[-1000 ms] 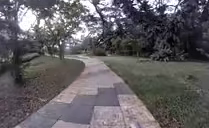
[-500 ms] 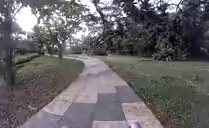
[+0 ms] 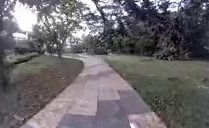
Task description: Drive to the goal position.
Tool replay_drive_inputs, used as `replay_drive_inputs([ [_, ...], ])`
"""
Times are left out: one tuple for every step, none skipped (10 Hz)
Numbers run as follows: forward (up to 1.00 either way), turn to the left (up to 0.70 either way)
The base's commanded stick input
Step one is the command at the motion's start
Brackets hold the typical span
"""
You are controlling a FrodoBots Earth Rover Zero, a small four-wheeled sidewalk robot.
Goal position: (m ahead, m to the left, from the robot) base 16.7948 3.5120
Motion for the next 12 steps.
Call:
replay_drive_inputs([
  [0.7, 0.0],
  [0.7, 0.0],
  [0.7, 0.0],
  [0.7, 0.0],
  [0.7, 0.0],
  [0.7, 0.0],
  [0.7, 0.0],
  [0.7, 0.0],
  [0.7, 0.0],
  [0.7, 0.0],
  [0.7, 0.0],
  [0.7, 0.0],
])
